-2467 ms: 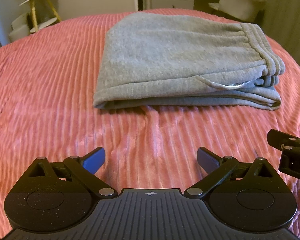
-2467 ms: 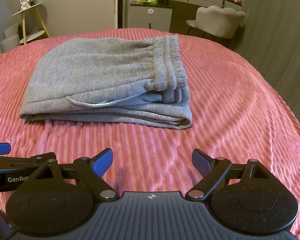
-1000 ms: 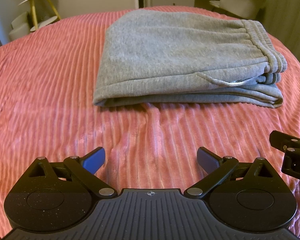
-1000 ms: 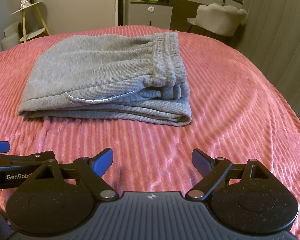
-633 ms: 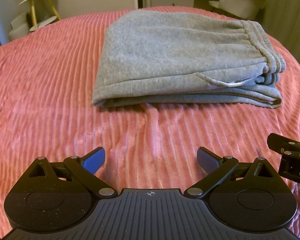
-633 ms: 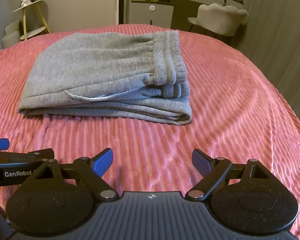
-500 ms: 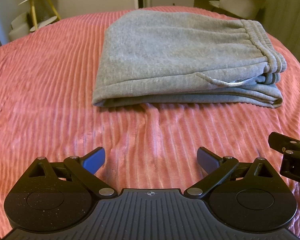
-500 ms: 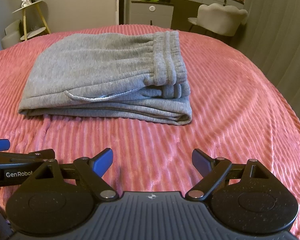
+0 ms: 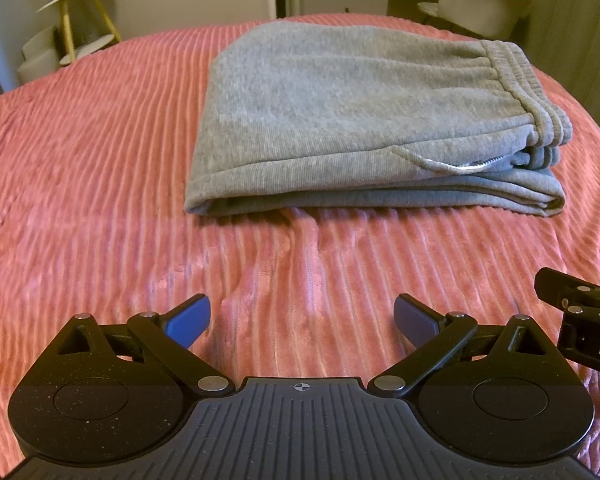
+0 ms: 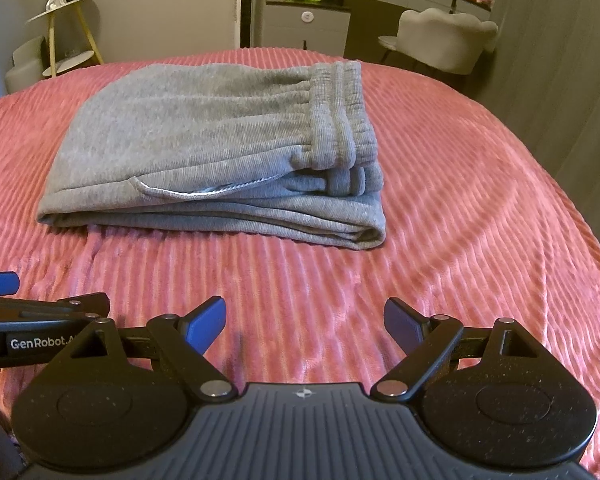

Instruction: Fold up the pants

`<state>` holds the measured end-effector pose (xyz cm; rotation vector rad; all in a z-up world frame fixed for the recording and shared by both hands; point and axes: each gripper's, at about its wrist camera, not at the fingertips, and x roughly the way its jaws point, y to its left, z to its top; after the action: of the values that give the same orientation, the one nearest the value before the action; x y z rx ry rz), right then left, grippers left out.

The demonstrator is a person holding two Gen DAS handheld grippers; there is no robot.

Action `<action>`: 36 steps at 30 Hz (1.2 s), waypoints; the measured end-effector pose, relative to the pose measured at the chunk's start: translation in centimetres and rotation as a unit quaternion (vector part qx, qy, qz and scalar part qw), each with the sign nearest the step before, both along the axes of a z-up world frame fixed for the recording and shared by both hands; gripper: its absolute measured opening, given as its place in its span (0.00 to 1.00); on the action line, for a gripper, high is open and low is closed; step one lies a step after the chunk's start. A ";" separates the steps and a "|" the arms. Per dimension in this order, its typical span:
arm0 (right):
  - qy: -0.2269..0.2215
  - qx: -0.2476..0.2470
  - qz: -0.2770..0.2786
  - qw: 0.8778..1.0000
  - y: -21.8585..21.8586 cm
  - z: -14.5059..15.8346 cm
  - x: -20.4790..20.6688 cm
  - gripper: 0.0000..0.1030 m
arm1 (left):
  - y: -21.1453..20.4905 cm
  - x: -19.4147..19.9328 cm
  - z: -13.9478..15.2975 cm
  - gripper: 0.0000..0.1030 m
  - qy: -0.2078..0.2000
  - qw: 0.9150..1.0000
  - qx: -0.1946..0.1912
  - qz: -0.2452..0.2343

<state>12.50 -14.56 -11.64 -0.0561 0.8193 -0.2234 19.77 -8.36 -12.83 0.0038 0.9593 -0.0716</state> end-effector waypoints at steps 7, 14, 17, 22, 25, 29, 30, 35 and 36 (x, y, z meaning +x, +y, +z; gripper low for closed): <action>-0.001 -0.002 0.003 1.000 0.1 0.0 0.0 0.84 | 0.0 0.0 0.0 0.98 -0.001 1.000 0.002 0.000; -0.001 -0.004 0.005 1.000 0.1 0.0 0.0 0.84 | 0.0 0.0 0.0 0.98 -0.001 1.000 0.003 -0.001; -0.001 -0.003 0.005 1.000 0.1 0.0 0.0 0.84 | 0.0 0.0 0.0 0.98 -0.001 1.000 0.004 -0.001; -0.001 -0.001 0.005 1.000 0.0 0.0 0.0 0.84 | 0.0 0.0 -0.1 0.98 -0.001 1.000 0.005 -0.001; -0.001 -0.002 0.006 1.000 0.1 0.0 0.0 0.84 | 0.0 0.0 -0.1 0.98 0.000 1.000 0.004 -0.001; -0.001 -0.003 0.006 1.000 0.1 -0.1 0.0 0.84 | 0.0 0.0 -0.1 0.98 0.001 1.000 0.004 -0.001; -0.001 -0.003 0.006 1.000 0.1 -0.1 0.0 0.84 | 0.0 0.0 -0.1 0.98 0.001 1.000 0.004 -0.001; -0.001 -0.003 0.006 1.000 0.1 -0.1 0.0 0.84 | 0.0 0.1 -0.2 0.98 0.001 1.000 0.005 -0.001; -0.001 -0.003 0.006 1.000 0.1 -0.1 0.0 0.84 | 0.1 0.1 -0.2 0.98 0.002 1.000 0.005 0.000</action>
<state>12.50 -14.45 -11.72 -0.0660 0.8168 -0.2145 19.83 -8.31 -13.01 0.0128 0.9627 -0.0677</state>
